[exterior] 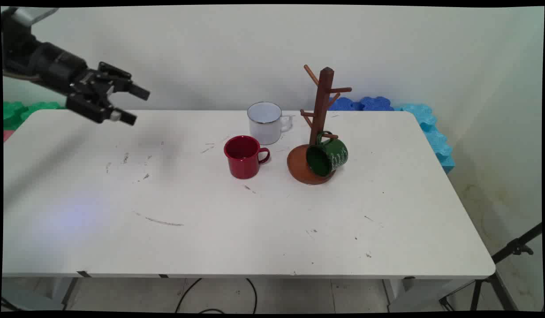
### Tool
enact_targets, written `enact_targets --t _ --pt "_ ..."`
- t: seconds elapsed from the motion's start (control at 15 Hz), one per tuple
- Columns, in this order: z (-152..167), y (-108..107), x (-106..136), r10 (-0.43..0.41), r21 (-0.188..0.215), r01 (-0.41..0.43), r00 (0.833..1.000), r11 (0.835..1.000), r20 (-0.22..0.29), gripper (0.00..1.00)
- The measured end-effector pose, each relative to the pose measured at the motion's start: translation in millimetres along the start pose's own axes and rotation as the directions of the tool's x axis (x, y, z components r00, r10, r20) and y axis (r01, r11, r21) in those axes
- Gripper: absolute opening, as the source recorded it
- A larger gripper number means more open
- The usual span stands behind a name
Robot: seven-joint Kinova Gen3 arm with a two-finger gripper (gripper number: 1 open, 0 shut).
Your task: Pick up the green mug from the rack
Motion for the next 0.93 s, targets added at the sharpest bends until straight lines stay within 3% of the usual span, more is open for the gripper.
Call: enact_targets --t 0.27,0.53,0.93 --pt "30 10 29 -0.098 0.026 0.099 0.995 0.995 -0.018 1.0" --pt "64 22 57 -0.15 0.038 0.15 0.989 0.988 -0.004 1.0" --pt "142 39 97 -0.155 0.074 0.148 0.984 0.986 0.092 1.0"
